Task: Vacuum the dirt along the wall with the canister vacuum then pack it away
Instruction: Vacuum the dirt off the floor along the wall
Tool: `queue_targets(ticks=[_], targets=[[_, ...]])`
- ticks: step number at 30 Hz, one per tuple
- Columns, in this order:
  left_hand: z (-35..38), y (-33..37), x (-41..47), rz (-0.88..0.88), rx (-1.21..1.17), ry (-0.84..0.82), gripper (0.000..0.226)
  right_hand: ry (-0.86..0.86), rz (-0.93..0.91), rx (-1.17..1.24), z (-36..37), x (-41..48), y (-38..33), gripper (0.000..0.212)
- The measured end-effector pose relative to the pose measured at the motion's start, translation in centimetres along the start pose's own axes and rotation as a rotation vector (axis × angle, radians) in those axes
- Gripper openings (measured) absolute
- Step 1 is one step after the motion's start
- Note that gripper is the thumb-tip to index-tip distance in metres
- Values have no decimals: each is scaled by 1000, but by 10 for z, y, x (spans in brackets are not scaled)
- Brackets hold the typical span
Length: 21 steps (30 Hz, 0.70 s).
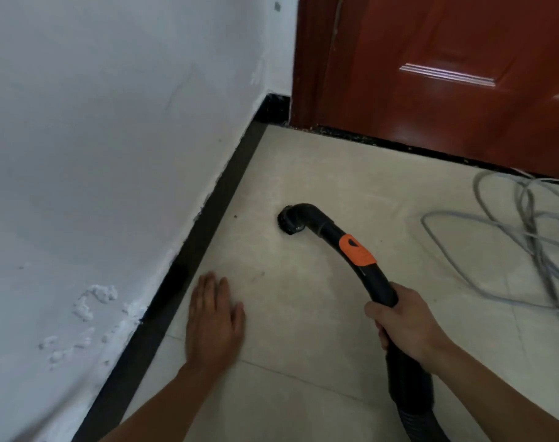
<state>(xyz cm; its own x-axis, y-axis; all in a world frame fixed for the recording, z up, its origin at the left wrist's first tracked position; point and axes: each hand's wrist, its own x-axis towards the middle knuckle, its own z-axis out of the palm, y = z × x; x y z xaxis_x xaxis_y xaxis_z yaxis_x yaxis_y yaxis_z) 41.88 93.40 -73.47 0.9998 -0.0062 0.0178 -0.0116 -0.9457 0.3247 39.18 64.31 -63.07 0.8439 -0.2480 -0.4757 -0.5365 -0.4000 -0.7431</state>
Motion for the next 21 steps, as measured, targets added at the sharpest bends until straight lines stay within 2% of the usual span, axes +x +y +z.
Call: queue_targets(ticks=[3, 6, 11, 17, 21], targets=[[0, -1, 0, -52, 14, 0, 61, -85, -43, -6, 36, 12, -21, 13], [1, 0, 2, -48, 45, -3, 60, -97, -61, -13, 61, 24, -34, 14], [3, -3, 2, -35, 93, -10, 60, -61, -83, 0, 76, 63, -57, 11], [3, -3, 3, -28, 105, -24, 59, 124, -26, 121, 67, 126, -95, 11], [3, -4, 3, -24, 96, -36, 60, 77, 25, 165, 67, 139, -115, 14]])
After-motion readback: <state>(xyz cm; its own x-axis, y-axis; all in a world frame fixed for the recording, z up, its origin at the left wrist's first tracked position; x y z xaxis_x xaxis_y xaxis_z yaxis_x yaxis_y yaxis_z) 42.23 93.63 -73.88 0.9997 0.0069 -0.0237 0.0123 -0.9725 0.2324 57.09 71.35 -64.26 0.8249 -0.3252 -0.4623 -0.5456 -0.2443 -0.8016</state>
